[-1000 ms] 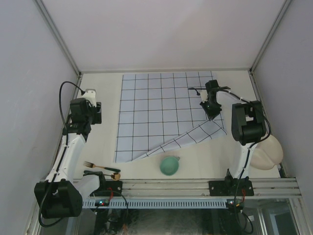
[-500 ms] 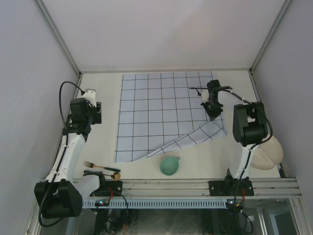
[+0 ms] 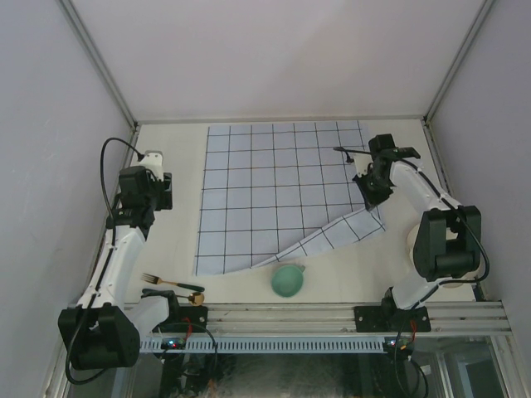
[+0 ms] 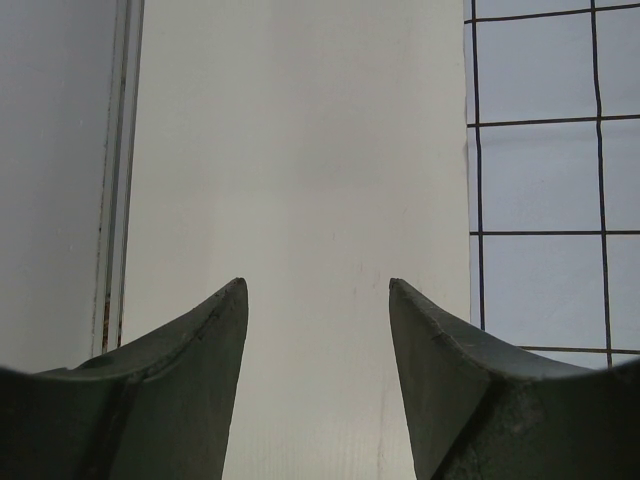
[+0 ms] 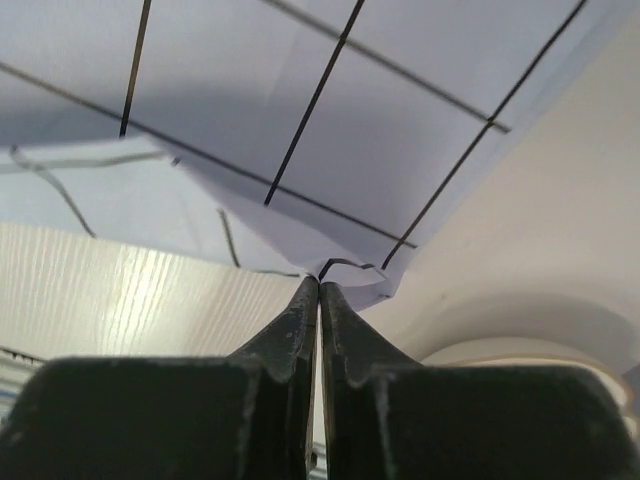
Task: Set the dinner table for one person
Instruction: Flatten out the napkin at the center of the board.
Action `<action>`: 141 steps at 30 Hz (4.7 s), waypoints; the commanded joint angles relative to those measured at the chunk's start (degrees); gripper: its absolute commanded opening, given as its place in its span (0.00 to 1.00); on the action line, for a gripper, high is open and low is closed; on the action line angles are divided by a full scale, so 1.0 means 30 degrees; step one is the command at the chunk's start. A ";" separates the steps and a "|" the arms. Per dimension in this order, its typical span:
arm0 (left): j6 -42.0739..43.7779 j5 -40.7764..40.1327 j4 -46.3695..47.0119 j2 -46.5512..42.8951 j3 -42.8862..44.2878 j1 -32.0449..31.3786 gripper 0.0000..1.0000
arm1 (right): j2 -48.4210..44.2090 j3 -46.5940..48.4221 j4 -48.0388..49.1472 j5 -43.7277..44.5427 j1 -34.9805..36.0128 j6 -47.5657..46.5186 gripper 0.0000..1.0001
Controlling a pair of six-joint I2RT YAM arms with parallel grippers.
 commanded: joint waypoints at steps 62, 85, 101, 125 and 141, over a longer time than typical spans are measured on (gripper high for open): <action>0.0055 -0.0253 0.1279 -0.0006 -0.0409 0.0069 0.63 | -1.0956 -0.6392 0.2445 -0.1081 -0.9718 -0.2928 0.92; -0.1648 0.5069 -0.0608 0.5695 0.2311 0.0079 0.60 | -1.2369 -0.7318 0.3222 -0.2354 -1.0253 -0.1169 0.91; -0.5666 0.9671 0.2375 1.0448 0.2413 0.0229 0.58 | -1.3566 -0.6698 0.2030 -0.1123 -0.8701 0.0101 0.91; -0.6953 1.1343 0.2297 1.4379 0.4511 0.0588 0.40 | -1.4501 -0.6542 0.1896 0.0269 -0.8032 0.0224 0.91; -0.6750 1.1538 0.1638 1.4582 0.5721 0.0782 0.00 | -1.4379 -0.6564 0.1867 0.0484 -0.7859 0.0187 0.91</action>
